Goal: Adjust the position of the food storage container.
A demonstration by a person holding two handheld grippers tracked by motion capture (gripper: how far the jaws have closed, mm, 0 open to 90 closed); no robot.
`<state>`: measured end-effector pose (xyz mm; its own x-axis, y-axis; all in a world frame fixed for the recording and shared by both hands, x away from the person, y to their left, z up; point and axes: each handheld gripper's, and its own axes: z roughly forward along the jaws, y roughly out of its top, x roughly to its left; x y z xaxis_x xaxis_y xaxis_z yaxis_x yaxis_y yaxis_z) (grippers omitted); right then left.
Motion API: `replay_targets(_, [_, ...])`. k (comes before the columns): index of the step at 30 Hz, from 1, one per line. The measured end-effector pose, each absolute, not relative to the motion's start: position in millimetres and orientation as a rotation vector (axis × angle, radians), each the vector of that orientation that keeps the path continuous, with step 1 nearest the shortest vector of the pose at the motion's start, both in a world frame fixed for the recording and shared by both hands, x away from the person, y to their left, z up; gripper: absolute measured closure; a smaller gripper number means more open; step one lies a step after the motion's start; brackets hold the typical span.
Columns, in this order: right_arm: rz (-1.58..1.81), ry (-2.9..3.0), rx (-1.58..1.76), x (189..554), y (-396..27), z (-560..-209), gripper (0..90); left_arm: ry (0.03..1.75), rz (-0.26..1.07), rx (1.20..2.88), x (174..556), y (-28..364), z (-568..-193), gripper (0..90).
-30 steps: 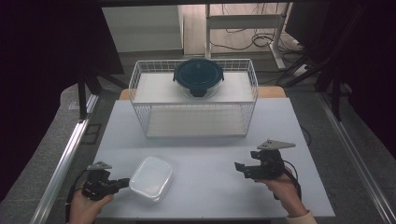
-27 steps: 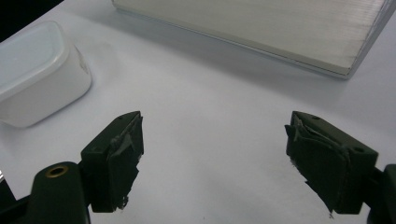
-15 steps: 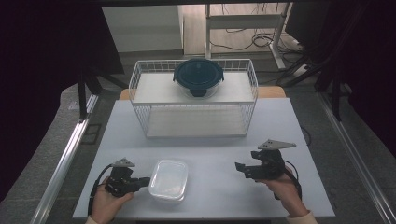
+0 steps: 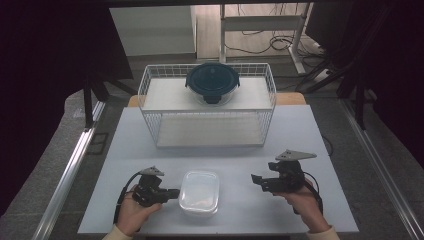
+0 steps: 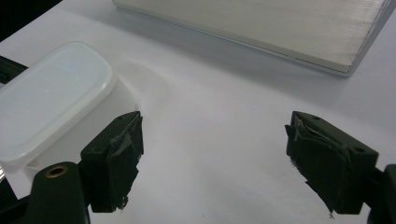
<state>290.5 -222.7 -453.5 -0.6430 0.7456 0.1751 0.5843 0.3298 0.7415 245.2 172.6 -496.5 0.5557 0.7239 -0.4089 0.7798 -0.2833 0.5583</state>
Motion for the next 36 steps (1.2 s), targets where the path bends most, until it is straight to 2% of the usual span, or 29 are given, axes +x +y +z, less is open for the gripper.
replay_targets(22, [1.194, 2.417, 1.221, 292, -223, -457, 18.4, 1.143, -0.148, 2.073, 251, 144, -496, 90.0])
replay_targets(34, [1.195, 2.42, 1.219, 291, -223, -457, 18.1, 1.148, -0.12, 2.032, 250, 152, -491, 90.0])
replay_targets(36, [1.2, 2.415, 1.22, 291, -223, -456, 17.8, 1.159, -0.094, 1.999, 249, 158, -488, 87.1])
